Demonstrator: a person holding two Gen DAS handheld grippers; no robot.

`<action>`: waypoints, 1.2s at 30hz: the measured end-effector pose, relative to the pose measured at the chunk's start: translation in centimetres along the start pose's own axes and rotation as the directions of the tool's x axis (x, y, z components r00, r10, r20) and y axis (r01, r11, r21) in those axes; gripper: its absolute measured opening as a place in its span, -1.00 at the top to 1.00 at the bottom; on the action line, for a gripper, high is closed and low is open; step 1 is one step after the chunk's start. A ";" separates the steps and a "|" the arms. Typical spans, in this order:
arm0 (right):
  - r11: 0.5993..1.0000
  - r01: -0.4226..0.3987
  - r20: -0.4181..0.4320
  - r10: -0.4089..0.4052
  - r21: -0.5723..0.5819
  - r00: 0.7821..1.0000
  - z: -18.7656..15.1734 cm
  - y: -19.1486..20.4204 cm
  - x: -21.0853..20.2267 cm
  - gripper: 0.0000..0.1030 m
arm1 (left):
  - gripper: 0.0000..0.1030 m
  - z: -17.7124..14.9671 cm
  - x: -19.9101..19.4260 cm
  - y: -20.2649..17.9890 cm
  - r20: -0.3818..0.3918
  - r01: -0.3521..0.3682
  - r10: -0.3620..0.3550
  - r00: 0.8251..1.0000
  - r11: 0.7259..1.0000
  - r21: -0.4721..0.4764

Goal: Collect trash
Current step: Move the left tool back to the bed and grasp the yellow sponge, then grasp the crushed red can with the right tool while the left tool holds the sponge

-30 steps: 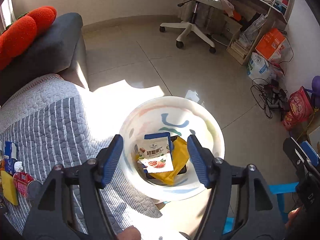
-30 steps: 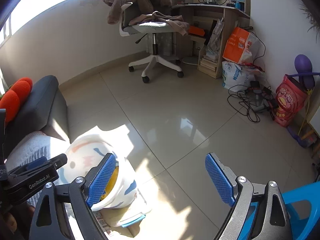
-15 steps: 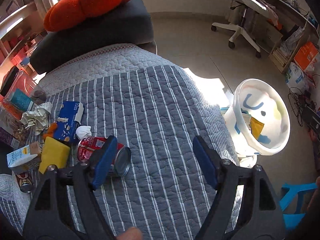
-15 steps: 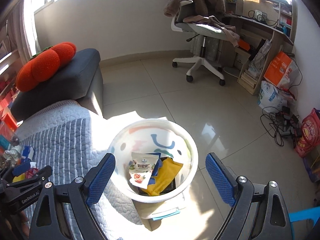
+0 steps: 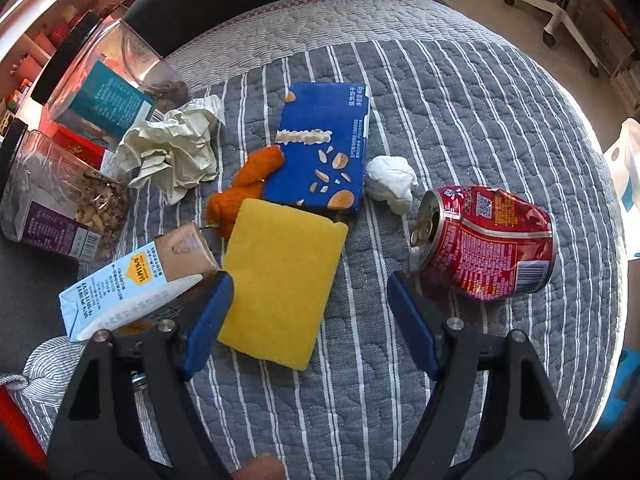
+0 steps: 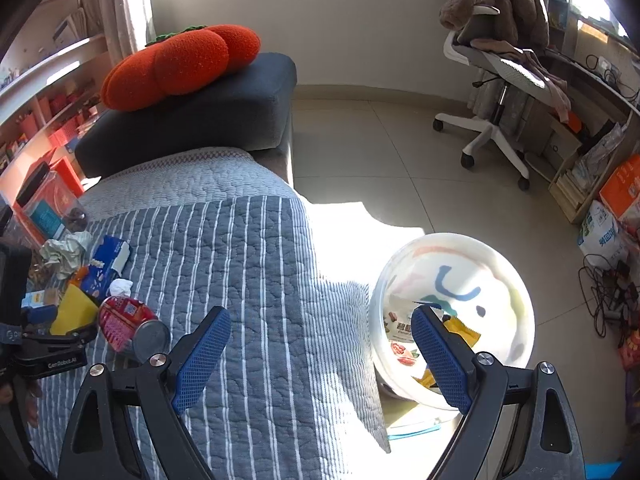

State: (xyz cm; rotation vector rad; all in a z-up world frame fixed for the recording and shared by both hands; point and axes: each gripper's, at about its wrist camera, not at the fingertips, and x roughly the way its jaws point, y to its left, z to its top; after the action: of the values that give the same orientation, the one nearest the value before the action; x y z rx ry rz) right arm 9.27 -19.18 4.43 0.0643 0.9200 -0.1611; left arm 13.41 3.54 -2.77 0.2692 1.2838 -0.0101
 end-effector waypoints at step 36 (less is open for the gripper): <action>0.785 -0.400 -0.193 0.350 -0.473 0.917 -1.9 17.6 5.8 -0.81 | 0.30 -7.6 -5.6 9.4 0.185 0.273 -0.233 0.955 0.933 -0.234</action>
State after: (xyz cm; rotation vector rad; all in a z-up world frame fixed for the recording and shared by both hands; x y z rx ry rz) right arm 14.14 -2.27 -1.53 -0.2359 1.0013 0.4669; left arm 6.08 13.41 2.45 -0.1210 1.1435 -0.0832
